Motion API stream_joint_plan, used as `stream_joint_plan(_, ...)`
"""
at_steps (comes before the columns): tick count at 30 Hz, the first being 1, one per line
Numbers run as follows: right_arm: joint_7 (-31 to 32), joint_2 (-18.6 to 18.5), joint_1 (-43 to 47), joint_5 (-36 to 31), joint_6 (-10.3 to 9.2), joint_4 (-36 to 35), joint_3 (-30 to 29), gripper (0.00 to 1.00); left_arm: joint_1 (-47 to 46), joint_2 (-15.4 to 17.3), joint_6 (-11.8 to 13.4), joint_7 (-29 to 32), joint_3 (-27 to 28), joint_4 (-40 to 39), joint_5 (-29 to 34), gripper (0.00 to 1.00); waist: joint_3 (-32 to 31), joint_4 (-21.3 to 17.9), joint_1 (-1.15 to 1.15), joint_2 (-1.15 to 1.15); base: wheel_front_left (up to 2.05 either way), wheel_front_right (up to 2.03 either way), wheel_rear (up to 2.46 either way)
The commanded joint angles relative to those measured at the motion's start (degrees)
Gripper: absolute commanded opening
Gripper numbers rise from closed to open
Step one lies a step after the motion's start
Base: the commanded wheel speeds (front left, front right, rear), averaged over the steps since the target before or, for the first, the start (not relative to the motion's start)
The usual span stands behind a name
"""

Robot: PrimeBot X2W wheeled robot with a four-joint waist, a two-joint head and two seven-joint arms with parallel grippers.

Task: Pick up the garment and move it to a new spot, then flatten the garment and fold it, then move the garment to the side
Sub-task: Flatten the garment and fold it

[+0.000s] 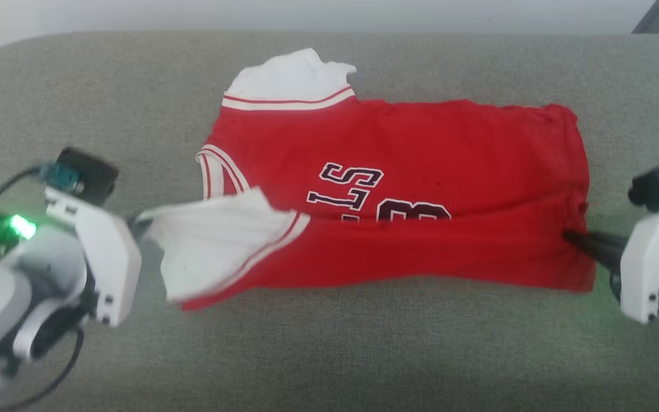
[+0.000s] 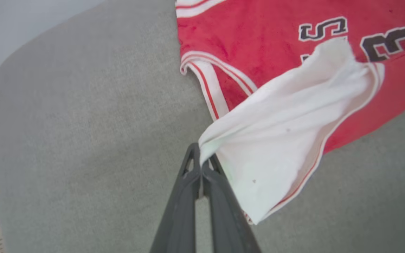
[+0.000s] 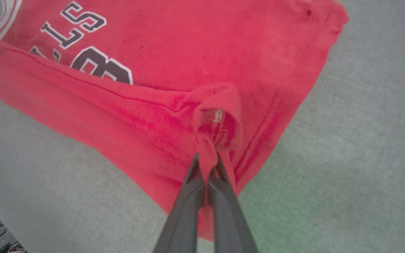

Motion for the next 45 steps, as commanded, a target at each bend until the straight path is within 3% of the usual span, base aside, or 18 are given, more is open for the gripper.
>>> stream_joint_plan(1,0.4,1.6,-2.1,-1.7,-0.11,1.8,-1.0,0.00,-3.8,-2.3,-1.9,0.6,-0.5,3.3,1.7,0.00,1.2,-0.5,0.00,0.00,0.00,0.00,0.00)
stream_joint_plan(15,1.7,12.3,-11.0,-6.8,-0.11,15.5,0.3,0.00,-14.8,-15.6,-12.4,3.6,-4.6,30.2,0.9,0.00,4.5,-1.6,0.00,0.00,0.00,0.00,0.00)
stream_joint_plan(16,1.5,12.9,-11.4,-6.9,-0.11,16.1,0.6,0.09,-15.1,-16.4,-13.0,3.8,-4.7,31.9,0.4,0.07,4.5,-1.6,0.00,0.00,0.00,0.00,0.00)
stream_joint_plan(20,0.7,14.0,-12.5,-6.5,-0.11,18.1,1.1,0.78,-15.7,-18.5,-13.9,5.4,-5.0,37.7,-1.0,0.66,4.2,-1.8,0.00,0.00,0.00,0.00,0.00)
stream_joint_plan(21,0.3,14.0,-12.8,-6.7,-0.11,18.2,1.2,1.00,-15.9,-19.1,-13.7,5.8,-4.8,38.8,-1.6,0.92,4.1,-1.8,0.00,0.00,0.00,0.00,0.00)
stream_joint_plan(22,-0.1,14.0,-12.9,-6.7,-0.11,18.2,1.2,1.00,-16.0,-19.5,-13.6,5.8,-4.7,39.5,-1.9,1.00,3.9,-1.8,0.00,0.00,0.00,0.00,0.00)
stream_joint_plan(28,-3.5,13.1,-12.0,-6.6,-0.11,17.3,0.5,1.00,-15.4,-19.8,-12.2,6.0,-3.5,41.2,-3.5,1.00,1.9,-1.9,0.00,0.00,0.00,0.00,0.00)
stream_joint_plan(34,-8.1,12.3,-9.0,-7.8,-0.11,15.1,-2.5,1.00,-12.5,-17.1,-9.5,6.9,-3.3,36.3,-3.9,1.00,-0.3,-1.9,0.00,0.00,0.00,0.00,0.00)
stream_joint_plan(41,-17.1,13.5,-4.0,-13.5,-0.10,13.1,-11.7,1.00,-6.0,-12.7,-2.8,10.1,-3.2,24.8,-5.5,1.00,-1.6,-1.8,0.00,0.00,0.00,0.00,0.00)
stream_joint_plan(45,-21.1,16.4,-0.7,-19.0,-0.10,11.8,-18.4,1.00,-2.1,-10.8,1.2,10.6,-2.6,18.8,-6.9,1.00,-1.7,-2.5,0.00,0.00,0.00,0.00,0.00)
